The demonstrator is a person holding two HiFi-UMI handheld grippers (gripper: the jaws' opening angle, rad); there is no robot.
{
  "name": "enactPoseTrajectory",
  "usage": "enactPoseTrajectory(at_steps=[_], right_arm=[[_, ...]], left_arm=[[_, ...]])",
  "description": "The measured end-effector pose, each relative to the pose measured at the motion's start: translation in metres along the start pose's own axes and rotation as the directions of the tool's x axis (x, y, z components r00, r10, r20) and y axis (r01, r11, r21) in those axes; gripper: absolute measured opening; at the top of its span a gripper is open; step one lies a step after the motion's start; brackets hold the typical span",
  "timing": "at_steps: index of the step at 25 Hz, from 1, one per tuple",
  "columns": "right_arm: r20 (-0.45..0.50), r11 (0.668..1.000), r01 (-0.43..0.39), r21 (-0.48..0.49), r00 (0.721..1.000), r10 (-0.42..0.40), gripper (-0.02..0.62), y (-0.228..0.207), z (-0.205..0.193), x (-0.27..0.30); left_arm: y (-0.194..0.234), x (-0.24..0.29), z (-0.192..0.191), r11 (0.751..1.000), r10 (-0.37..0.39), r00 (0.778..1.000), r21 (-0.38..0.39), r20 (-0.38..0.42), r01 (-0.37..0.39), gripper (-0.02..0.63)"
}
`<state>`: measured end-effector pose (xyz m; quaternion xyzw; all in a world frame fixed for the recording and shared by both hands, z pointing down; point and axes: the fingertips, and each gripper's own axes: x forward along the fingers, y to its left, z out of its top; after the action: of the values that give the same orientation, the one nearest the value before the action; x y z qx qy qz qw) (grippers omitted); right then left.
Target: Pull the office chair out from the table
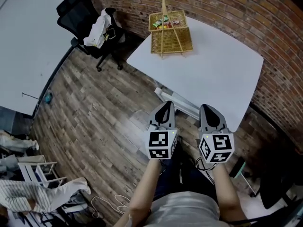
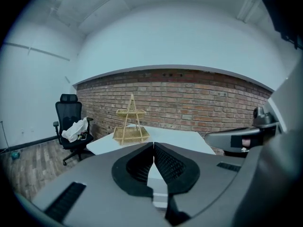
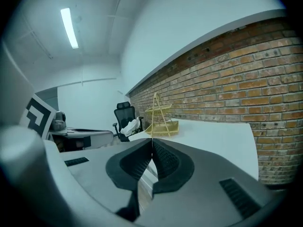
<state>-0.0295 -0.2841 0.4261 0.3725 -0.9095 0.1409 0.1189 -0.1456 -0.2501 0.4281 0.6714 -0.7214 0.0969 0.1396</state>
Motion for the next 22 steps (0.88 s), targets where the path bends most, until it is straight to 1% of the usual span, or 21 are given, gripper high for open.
enactPoseTrajectory(at_steps=[2,5,8,11,14,16,18,19,20,22], right_arm=[[-0.018,1.000,0.017,0.006,1.000,-0.017,0.014,0.001,-0.006,0.010],[-0.037,0.998,0.051,0.026,0.998,-0.050,0.014,-0.002,-0.013,0.024],[-0.056,0.996,0.083,0.039,0.995,-0.081,0.014,-0.006,-0.017,0.036],[-0.067,0.993,0.108,0.046,0.992,-0.105,0.014,-0.010,-0.017,0.047],[-0.088,0.992,0.119,0.029,0.989,-0.116,0.014,-0.013,-0.018,0.056],[-0.115,0.993,0.115,-0.009,0.987,-0.115,0.014,-0.015,-0.021,0.061],[-0.151,0.992,0.109,-0.068,0.981,-0.119,0.014,-0.016,-0.026,0.064],[-0.167,0.990,0.108,-0.096,0.978,-0.123,0.014,-0.016,-0.028,0.066],[-0.182,0.987,0.108,-0.119,0.975,-0.128,0.014,-0.018,-0.029,0.067],[-0.205,0.983,0.115,-0.143,0.968,-0.143,0.014,-0.021,-0.031,0.069]], left_arm=[[0.007,0.010,-0.006,1.000,-0.020,1.000,0.018,-0.024,0.020,0.015],[0.010,0.026,-0.013,0.998,-0.057,0.997,0.009,-0.052,0.057,0.015],[0.003,0.042,-0.017,0.992,-0.122,0.989,0.023,-0.079,0.124,0.015],[-0.005,0.056,-0.017,0.978,-0.194,0.975,0.057,-0.105,0.201,0.015],[-0.012,0.069,-0.018,0.953,-0.258,0.956,0.125,-0.139,0.276,0.015],[-0.015,0.077,-0.021,0.930,-0.287,0.943,0.189,-0.168,0.316,0.015],[-0.019,0.085,-0.026,0.898,-0.312,0.929,0.257,-0.198,0.357,0.015],[-0.021,0.088,-0.026,0.877,-0.327,0.921,0.296,-0.209,0.379,0.015],[-0.025,0.091,-0.025,0.850,-0.345,0.912,0.339,-0.220,0.403,0.014],[-0.033,0.096,-0.025,0.786,-0.386,0.885,0.410,-0.259,0.463,0.015]])
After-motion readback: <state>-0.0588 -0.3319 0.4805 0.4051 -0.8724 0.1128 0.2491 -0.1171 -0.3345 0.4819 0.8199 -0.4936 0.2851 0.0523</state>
